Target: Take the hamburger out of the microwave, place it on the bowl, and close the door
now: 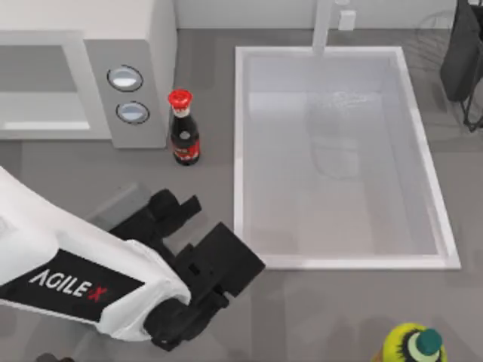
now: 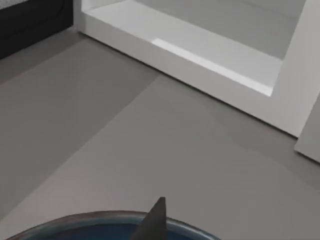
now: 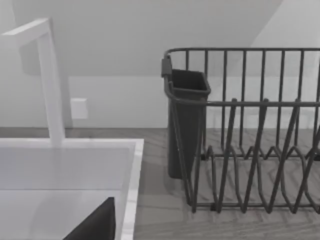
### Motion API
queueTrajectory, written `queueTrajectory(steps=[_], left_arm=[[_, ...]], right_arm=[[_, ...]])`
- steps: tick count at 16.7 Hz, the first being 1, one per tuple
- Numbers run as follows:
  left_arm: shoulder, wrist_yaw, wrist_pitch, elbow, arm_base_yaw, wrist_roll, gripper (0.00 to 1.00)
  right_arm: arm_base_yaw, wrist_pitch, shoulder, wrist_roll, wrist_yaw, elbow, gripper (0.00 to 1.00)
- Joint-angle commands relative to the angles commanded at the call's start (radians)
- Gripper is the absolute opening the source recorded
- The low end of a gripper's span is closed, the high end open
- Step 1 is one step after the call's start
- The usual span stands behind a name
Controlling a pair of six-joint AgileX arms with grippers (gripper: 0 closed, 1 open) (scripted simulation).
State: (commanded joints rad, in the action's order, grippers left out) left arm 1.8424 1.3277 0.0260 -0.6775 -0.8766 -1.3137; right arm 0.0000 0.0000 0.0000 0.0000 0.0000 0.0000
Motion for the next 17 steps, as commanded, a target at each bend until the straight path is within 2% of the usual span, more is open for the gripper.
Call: queueTrajectory(steps=[3, 6, 12, 17], left_arm=[[0.028, -0.027, -0.204, 0.068, 0.041, 0.142, 0.0], [0.058, -0.073, -0.332, 0.151, 0.074, 0.251, 0.0], [0.069, -0.097, -0.374, 0.188, 0.085, 0.289, 0.0], [0.069, -0.097, -0.374, 0.188, 0.085, 0.289, 0.38]], right_arm=[[0.0, 0.0, 0.0, 0.0, 0.0, 0.0, 1.0], [0.0, 0.0, 0.0, 0.0, 0.0, 0.0, 1.0], [0.0, 0.0, 0.0, 0.0, 0.0, 0.0, 1.0], [0.0, 0.0, 0.0, 0.0, 0.0, 0.0, 1.0]])
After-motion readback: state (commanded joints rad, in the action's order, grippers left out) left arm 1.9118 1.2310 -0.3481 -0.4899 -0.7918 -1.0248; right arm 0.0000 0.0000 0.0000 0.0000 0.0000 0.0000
